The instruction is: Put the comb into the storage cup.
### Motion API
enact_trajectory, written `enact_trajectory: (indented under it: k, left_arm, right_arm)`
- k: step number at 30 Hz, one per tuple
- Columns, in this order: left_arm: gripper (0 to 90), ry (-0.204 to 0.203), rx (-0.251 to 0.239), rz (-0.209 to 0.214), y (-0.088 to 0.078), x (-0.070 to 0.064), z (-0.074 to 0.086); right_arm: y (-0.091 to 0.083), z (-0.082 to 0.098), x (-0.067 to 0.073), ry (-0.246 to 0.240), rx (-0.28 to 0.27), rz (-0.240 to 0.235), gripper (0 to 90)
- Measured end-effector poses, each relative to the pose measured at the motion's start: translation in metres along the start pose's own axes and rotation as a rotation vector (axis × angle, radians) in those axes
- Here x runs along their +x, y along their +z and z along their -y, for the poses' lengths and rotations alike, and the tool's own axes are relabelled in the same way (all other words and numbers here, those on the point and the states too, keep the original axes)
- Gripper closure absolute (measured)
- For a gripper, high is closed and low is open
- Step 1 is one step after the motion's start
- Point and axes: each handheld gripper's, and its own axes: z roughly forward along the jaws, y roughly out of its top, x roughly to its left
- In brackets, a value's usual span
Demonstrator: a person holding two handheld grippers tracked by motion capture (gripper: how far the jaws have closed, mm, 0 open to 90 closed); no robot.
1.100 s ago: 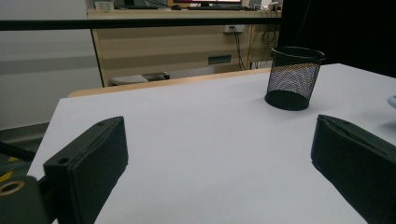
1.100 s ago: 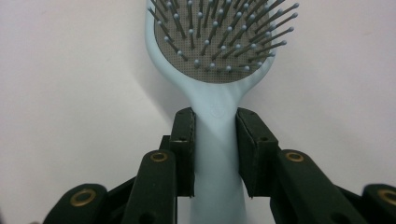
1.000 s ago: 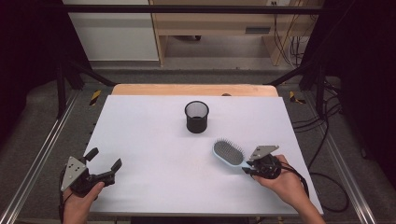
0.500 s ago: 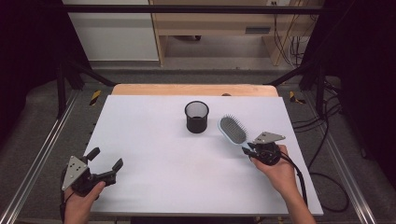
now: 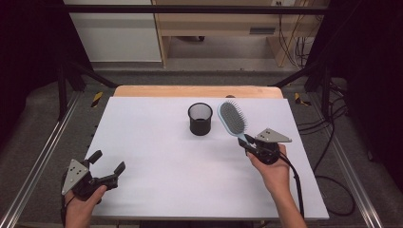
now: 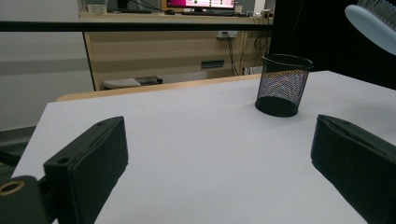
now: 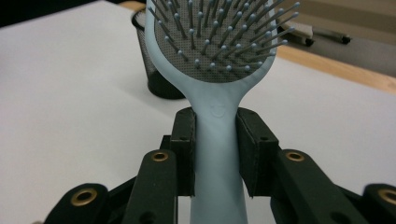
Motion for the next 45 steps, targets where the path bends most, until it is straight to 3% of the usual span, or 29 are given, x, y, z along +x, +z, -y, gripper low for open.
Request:
enact_trajectory:
  k: [4, 10, 14, 17, 23, 24, 34, 39, 41, 44, 45]
  left_arm:
    - [3.9, 0.002, -0.006, 0.018, 0.001, -0.006, -0.002]
    - [3.9, -0.008, -0.046, 0.047, -0.006, -0.016, -0.01]
    - [3.8, -0.035, -0.066, 0.072, -0.003, -0.024, -0.015]
    - [3.7, -0.032, -0.067, 0.08, 0.002, -0.029, -0.019]
    - [3.7, 0.0, -0.071, 0.126, 0.025, -0.046, -0.041]
    - [3.8, 0.0, -0.08, 0.142, 0.034, -0.052, -0.05]
    - [3.8, -0.039, -0.112, 0.21, 0.081, -0.08, -0.084]
    - [3.9, -0.079, -0.15, 0.227, 0.087, -0.089, -0.084]
    - [3.8, -0.078, -0.126, 0.24, 0.089, -0.091, -0.082]
    - [4.0, -0.129, -0.135, 0.253, 0.087, -0.093, -0.077]
    - [4.0, -0.124, -0.127, 0.257, 0.087, -0.093, -0.076]
  right_arm:
    - [0.005, -0.009, 0.014, 0.018, -0.047, 0.0, 69.9]
    - [0.009, -0.01, 0.026, 0.007, -0.098, -0.01, 69.9]
    - [0.011, -0.008, 0.033, 0.002, -0.107, -0.025, 69.9]
    - [0.016, -0.005, 0.041, 0.006, -0.113, -0.034, 69.9]
    - [0.023, -0.003, 0.059, -0.003, -0.118, -0.058, 69.9]
    - [0.023, -0.003, 0.062, -0.005, -0.121, -0.061, 69.9]
    - [0.023, -0.003, 0.073, -0.003, -0.148, -0.089, 69.9]
    - [0.023, -0.003, 0.077, 0.009, -0.156, -0.104, 69.9]
    - [0.023, -0.001, 0.08, 0.01, -0.155, -0.108, 69.9]
    - [0.025, 0.002, 0.084, 0.009, -0.157, -0.113, 69.9]
    - [0.025, 0.002, 0.086, 0.005, -0.155, -0.115, 69.9]
